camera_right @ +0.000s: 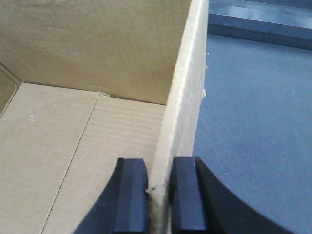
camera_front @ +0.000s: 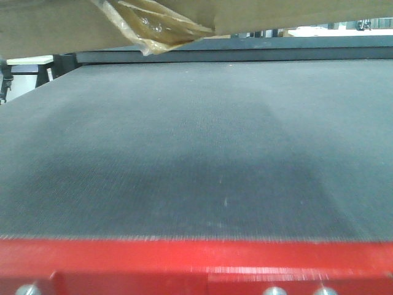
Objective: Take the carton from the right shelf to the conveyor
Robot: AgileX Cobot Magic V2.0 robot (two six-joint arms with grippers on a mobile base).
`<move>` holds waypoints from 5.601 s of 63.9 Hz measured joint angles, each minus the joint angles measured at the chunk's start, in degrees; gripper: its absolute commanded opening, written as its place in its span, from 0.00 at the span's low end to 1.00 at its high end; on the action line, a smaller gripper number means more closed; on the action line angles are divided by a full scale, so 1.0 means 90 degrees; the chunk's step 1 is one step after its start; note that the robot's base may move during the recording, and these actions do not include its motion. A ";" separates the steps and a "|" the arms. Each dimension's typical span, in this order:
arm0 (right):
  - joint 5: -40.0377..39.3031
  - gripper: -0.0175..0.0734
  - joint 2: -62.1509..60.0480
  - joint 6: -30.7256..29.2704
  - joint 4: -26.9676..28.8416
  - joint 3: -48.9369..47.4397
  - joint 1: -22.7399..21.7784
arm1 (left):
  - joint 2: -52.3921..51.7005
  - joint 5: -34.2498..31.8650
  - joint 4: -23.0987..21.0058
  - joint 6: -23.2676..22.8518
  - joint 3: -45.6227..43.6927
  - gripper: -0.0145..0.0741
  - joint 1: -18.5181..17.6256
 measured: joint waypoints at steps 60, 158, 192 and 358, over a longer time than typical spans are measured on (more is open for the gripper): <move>-0.0011 0.12 0.0003 0.0000 0.0013 0.0000 0.0000 | 0.0000 0.0000 0.0018 0.0000 0.0000 0.15 0.0000; -0.0201 0.12 0.1593 0.0000 0.0484 0.0000 -0.0718 | 0.0725 -0.0924 -0.1519 0.0597 0.0000 0.15 0.1568; -0.1100 0.34 0.3082 0.0000 0.0259 0.0000 -0.0959 | 0.2270 -0.1604 -0.1353 0.0711 0.0011 0.30 0.1776; -0.5282 0.11 -0.7230 -0.0039 0.0012 0.8969 -0.2058 | -0.7381 -0.5064 -0.1747 0.1300 0.8747 0.17 0.3250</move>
